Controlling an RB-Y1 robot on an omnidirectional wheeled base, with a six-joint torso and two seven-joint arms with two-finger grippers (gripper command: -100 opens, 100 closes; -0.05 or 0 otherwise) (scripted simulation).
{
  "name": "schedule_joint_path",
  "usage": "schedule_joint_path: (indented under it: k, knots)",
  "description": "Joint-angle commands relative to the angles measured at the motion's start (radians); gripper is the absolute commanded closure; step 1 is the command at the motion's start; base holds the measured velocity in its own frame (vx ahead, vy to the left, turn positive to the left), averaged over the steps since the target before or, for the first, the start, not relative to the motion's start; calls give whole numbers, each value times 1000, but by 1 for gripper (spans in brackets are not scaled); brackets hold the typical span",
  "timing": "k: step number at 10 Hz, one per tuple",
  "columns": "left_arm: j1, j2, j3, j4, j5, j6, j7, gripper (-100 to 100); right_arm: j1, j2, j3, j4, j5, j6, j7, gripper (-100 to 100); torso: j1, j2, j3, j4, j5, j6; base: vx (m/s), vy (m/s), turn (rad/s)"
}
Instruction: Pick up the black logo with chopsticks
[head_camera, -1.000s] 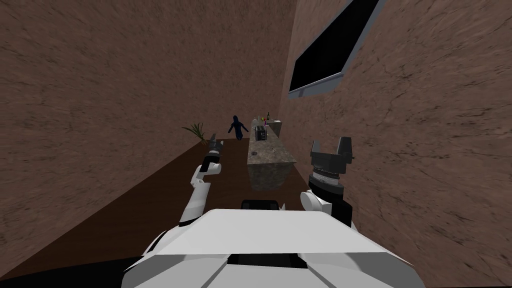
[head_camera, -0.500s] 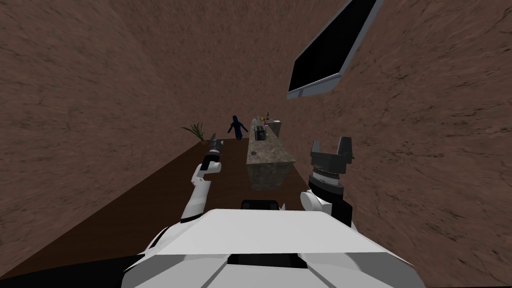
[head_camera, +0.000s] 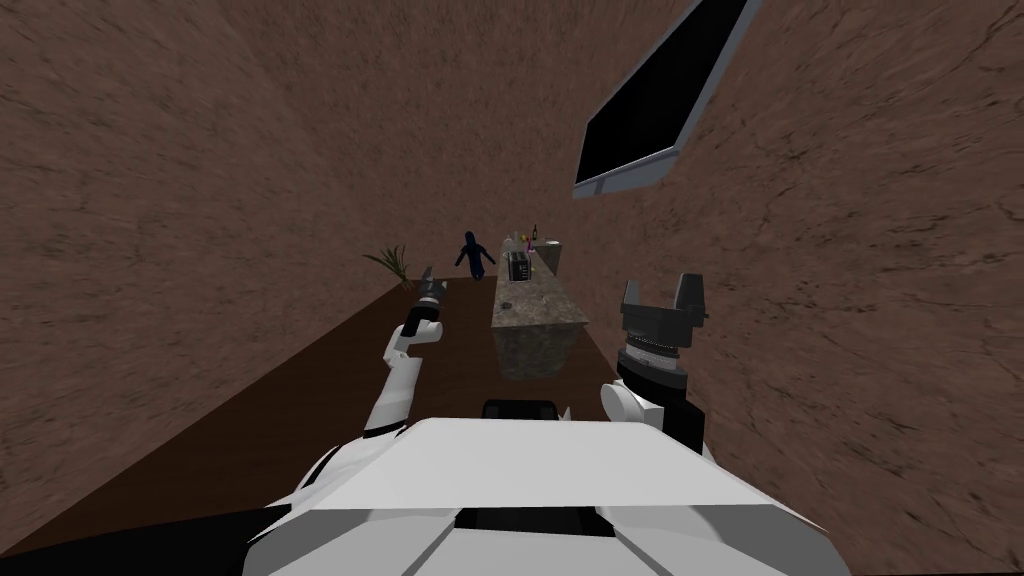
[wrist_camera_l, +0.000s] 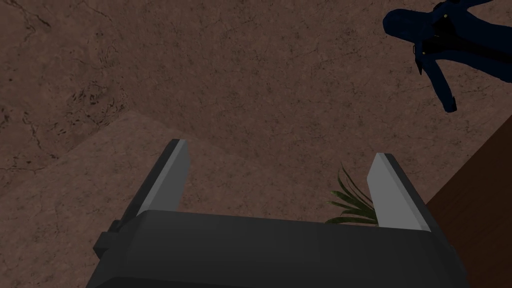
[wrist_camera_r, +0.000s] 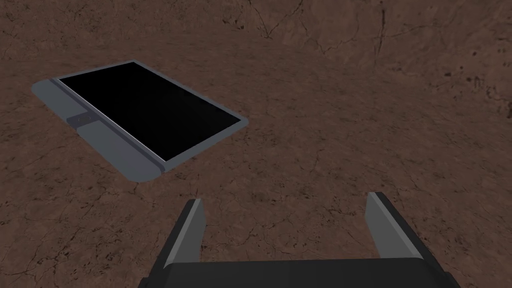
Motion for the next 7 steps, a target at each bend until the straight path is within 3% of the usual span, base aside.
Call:
schedule_joint_path:
  k: [1,7]
  knots:
    - [-50,15,19,50,3,50,14,-100,0,0,0,0,0,0,0,0,0,0,0,0,0,0,-30,-38,74]
    - [-66,15,19,64,3,66,14,-100,0,0,0,0,0,0,0,0,0,0,0,0,0,0,-11,-15,-9]
